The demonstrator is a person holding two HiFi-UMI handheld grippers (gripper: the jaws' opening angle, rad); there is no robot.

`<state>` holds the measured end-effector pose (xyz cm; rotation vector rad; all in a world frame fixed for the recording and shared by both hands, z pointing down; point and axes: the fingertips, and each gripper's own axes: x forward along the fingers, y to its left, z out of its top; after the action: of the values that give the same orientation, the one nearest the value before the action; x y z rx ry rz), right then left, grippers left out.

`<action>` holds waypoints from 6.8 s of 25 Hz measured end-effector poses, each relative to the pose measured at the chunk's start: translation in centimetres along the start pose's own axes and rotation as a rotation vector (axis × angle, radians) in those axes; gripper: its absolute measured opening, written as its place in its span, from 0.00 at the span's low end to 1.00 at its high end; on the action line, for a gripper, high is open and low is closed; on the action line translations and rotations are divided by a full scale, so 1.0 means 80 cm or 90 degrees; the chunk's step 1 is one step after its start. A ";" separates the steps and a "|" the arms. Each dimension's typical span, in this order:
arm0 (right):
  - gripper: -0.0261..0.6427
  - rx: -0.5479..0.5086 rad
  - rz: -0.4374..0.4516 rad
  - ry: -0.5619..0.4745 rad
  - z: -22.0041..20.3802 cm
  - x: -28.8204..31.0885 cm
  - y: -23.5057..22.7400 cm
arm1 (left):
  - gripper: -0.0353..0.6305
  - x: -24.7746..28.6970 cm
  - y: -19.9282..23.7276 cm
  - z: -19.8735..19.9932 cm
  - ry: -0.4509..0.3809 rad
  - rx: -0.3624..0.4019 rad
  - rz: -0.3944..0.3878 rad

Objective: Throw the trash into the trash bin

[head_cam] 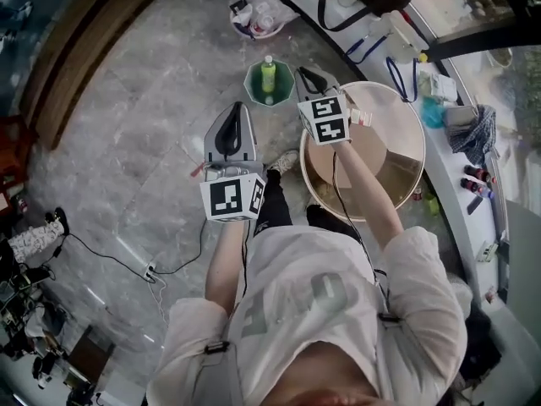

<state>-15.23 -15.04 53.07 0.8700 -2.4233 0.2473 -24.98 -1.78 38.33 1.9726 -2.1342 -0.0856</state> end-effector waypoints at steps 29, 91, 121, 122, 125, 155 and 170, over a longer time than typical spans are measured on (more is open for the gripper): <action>0.06 0.067 -0.181 -0.390 0.125 -0.407 -0.081 | 0.07 -0.009 -0.287 0.112 -0.113 0.129 -0.235; 0.48 -0.515 0.311 0.572 -0.537 -0.034 -0.222 | 0.07 0.112 -0.156 -0.260 0.123 0.060 -0.092; 0.44 0.155 -0.059 -0.157 0.051 -0.236 -0.133 | 0.07 0.074 -0.145 0.042 -0.078 0.047 -0.033; 0.44 0.176 -0.055 -0.181 0.059 -0.252 -0.127 | 0.07 0.070 -0.150 0.048 -0.084 0.045 -0.036; 0.44 0.226 0.011 -0.254 0.075 -0.291 -0.100 | 0.07 0.060 -0.160 0.059 -0.096 0.043 -0.034; 0.44 0.182 0.151 0.001 -0.042 0.020 -0.007 | 0.07 0.053 0.046 -0.093 0.014 -0.044 0.164; 0.45 0.014 0.104 0.172 -0.145 0.175 0.009 | 0.07 0.038 0.122 -0.163 0.066 -0.087 0.233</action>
<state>-19.60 -17.99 70.51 0.6044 -2.2423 0.4258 -31.96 -2.42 53.36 1.4546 -2.3130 -0.0615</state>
